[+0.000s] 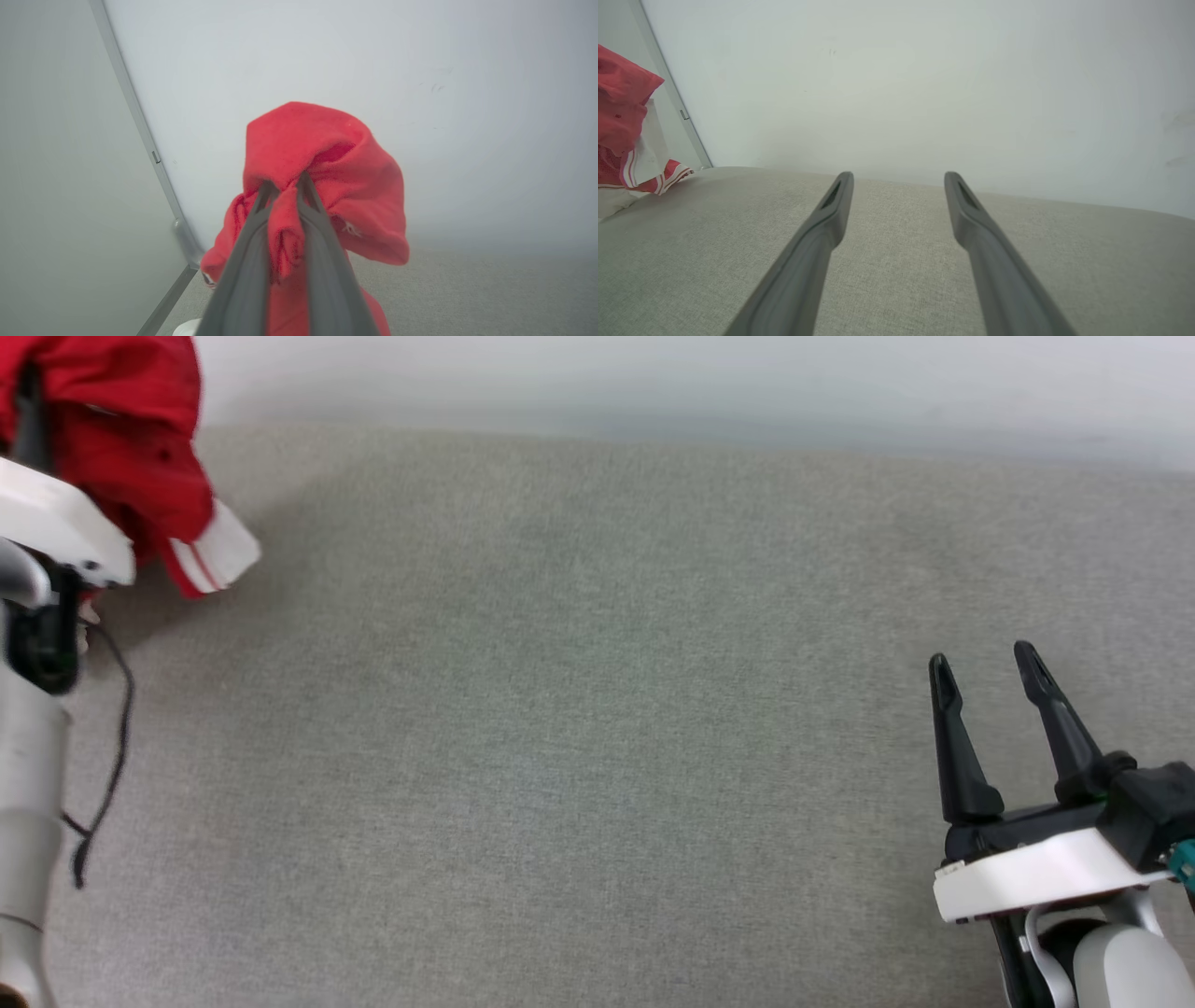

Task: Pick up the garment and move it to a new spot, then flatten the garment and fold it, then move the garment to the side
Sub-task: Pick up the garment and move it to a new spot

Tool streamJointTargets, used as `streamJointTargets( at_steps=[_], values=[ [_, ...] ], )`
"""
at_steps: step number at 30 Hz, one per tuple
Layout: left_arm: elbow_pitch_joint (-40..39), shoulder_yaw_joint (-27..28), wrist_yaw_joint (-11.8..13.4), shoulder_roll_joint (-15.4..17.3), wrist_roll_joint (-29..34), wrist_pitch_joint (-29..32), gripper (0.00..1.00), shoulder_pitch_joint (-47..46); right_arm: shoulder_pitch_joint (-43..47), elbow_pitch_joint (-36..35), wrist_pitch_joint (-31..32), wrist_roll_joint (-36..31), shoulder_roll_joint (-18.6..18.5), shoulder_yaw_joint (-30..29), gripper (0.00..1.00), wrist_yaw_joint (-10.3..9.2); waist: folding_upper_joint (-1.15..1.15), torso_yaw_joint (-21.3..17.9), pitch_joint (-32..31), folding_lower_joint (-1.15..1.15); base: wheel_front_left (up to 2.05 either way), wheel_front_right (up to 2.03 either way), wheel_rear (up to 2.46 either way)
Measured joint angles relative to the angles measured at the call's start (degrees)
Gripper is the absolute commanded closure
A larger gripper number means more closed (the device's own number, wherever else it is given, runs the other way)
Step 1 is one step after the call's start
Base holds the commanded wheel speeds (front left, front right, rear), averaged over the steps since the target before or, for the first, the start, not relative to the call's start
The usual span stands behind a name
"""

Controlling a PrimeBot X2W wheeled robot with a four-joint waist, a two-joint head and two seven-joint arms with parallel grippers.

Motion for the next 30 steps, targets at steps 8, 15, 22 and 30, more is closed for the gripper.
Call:
streamJointTargets(
  at_steps=[8,15,22,30],
  values=[
    [-11.24,-3.36,1.72,-6.39,0.24,-1.31,1.0,7.12,3.0,0.02,0.24,0.97,0.0,-1.14,0.0,0.0,0.0,-2.98,-3.86,0.0,0.0,0.0,0.0],
    [-24.02,-8.71,3.07,-13.26,0.15,1.7,1.0,15.22,4.73,-0.69,1.09,1.25,-0.01,-1.6,0.0,0.0,0.0,-6.8,-5.92,0.0,0.0,0.0,0.0],
    [-31.61,-14.55,4.48,-19.6,0.19,3.21,1.0,22.19,5.72,-1.97,1.25,1.55,-0.01,-1.97,0.0,0.0,0.0,-9.65,-5.59,0.0,0.0,0.0,0.0],
    [-30.93,-22.69,3.75,-23.13,0.77,4.5,1.0,31.94,5.29,-2.43,1.19,1.98,0.0,-1.36,0.0,0.0,0.0,-9.89,-2.24,0.0,0.0,0.0,0.0]
  ],
)
